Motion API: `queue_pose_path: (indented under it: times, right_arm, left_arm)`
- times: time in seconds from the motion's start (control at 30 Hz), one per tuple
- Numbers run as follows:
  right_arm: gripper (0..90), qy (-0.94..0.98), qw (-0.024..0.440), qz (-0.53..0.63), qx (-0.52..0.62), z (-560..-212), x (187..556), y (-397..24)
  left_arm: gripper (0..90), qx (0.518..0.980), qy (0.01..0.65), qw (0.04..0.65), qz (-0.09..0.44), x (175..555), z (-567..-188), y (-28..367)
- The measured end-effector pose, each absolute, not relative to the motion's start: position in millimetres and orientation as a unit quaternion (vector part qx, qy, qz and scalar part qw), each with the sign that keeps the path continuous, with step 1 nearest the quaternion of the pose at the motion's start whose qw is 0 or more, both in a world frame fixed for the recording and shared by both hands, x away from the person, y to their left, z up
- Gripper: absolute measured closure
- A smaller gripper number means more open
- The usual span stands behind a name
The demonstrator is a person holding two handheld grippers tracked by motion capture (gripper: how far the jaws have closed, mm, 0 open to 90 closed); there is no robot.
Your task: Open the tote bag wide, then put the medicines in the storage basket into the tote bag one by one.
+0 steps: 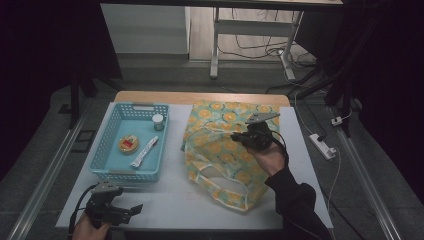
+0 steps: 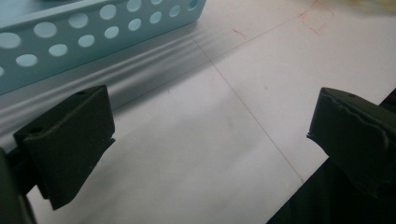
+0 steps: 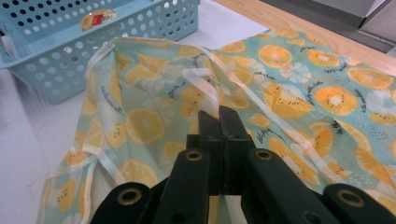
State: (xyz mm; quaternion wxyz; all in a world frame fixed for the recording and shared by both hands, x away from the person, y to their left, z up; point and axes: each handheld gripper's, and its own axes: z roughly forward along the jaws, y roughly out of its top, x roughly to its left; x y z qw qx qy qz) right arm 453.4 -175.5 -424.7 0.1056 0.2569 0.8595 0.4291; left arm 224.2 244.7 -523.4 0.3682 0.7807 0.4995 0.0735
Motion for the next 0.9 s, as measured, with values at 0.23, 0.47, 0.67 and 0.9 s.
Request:
queue_pose_path:
  times: [0.23, 0.47, 0.67, 0.9]
  right_arm:
    - [90.0, 0.856, 0.105, 0.436, 0.256, -418, 454, -175]
    - [90.0, 0.863, 0.106, 0.426, 0.249, -418, 453, -172]
    - [90.0, 0.864, 0.1, 0.425, 0.248, -417, 453, -172]
    - [90.0, 0.861, 0.1, 0.43, 0.253, -412, 455, -170]
  left_arm:
    - [0.6, 0.78, 0.501, 0.369, 0.072, 224, -523, 245]
    - [0.0, 0.773, 0.506, 0.377, 0.071, 224, -523, 248]
    - [0.1, 0.77, 0.507, 0.382, 0.071, 224, -523, 249]
    - [0.1, 0.766, 0.508, 0.389, 0.069, 223, -522, 250]
